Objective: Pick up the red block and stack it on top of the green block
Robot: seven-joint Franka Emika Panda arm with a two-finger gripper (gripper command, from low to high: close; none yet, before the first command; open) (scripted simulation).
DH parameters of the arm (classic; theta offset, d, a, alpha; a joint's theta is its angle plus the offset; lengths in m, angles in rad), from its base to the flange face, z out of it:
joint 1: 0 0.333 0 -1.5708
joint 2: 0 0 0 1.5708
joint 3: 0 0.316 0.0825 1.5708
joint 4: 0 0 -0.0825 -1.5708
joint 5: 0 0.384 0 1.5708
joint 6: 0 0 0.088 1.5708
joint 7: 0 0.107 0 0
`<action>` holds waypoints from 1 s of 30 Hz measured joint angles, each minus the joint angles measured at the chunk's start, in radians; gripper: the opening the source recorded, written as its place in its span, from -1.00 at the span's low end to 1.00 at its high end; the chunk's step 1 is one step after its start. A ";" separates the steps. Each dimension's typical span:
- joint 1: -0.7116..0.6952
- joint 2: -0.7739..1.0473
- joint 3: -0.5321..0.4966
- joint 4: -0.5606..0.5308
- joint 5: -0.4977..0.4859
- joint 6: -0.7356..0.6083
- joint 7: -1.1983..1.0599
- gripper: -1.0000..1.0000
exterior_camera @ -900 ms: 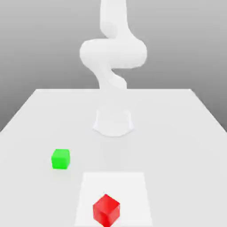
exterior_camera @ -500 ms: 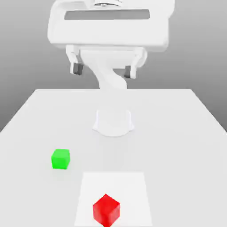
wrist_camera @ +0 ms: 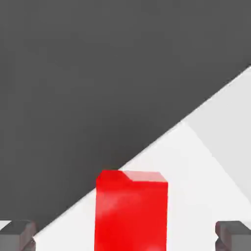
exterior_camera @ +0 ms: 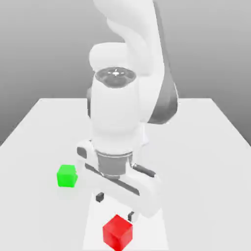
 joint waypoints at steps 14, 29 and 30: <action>0.002 -0.008 0.000 -0.004 0.009 -0.008 -0.003 -1.00; -0.318 -0.539 -0.226 -0.474 -0.012 -0.068 0.079 -1.00; -0.338 -0.575 -0.246 -0.508 -0.006 -0.068 0.080 -1.00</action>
